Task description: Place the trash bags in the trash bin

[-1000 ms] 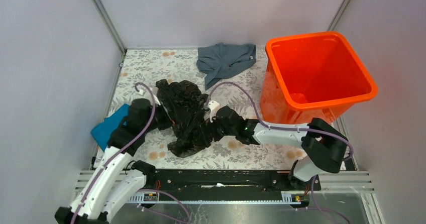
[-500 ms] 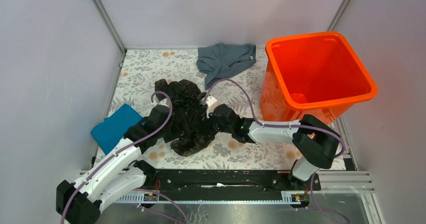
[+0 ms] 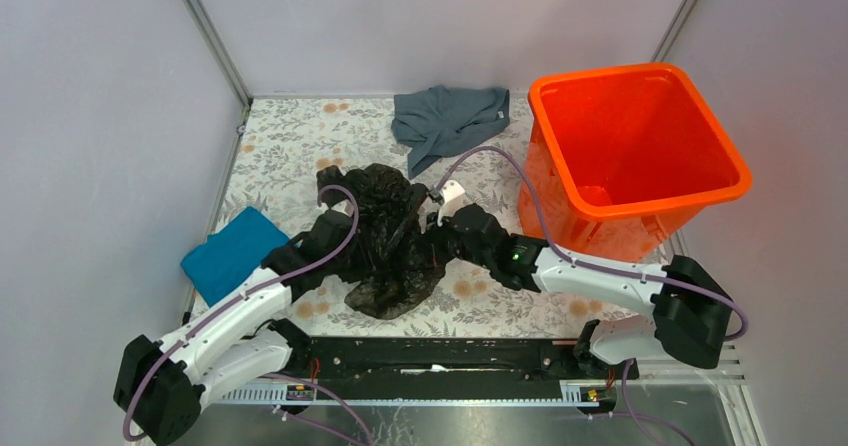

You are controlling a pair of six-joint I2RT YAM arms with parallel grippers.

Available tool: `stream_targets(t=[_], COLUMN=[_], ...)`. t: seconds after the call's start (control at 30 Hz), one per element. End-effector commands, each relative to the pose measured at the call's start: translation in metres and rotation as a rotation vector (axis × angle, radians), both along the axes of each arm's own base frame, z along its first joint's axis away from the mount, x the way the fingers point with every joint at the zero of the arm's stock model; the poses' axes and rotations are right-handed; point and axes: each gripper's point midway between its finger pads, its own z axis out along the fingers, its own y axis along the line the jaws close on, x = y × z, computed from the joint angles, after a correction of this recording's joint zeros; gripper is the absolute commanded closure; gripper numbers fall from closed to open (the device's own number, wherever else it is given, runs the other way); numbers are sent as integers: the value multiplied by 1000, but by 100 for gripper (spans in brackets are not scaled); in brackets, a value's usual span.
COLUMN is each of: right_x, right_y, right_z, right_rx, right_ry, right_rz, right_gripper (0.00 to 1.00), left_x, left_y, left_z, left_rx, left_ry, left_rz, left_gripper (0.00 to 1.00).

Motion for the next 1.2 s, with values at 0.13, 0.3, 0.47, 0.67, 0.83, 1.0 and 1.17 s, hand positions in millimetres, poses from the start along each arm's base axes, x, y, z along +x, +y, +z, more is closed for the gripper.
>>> stream_targets(t=[0.13,0.3,0.47,0.67,0.83,1.0,1.17], right_x=[13,5,-11,-12,-15,21,40], right_y=[-76,-106,-102,-103,-77,-112,-149], right_z=[-4,-7,-2,-20,-27,-36,-39], right_rx=[-250,-315,-259,-298,-260,-424,-541], right_ry=[-74,-72,-21,32,104,37,-17], right_rz=[-197,-242,-184,-205,-164,-344,-414], right_gripper=[100,100,100,96,93,83,47], left_x=[41,51,52,37,6,-8,-2], left_y=[35,78,92,127,183,193,173], left_z=[91,149,169,210,248,243,229], left_rx=[80,158,170,215,248,217,184], left_ry=[-320,-513,-589,-728,-818,-844,-818], left_rz=[162,321,368,439,627,638,561], left_gripper=[80,98,100,100,100,100,100])
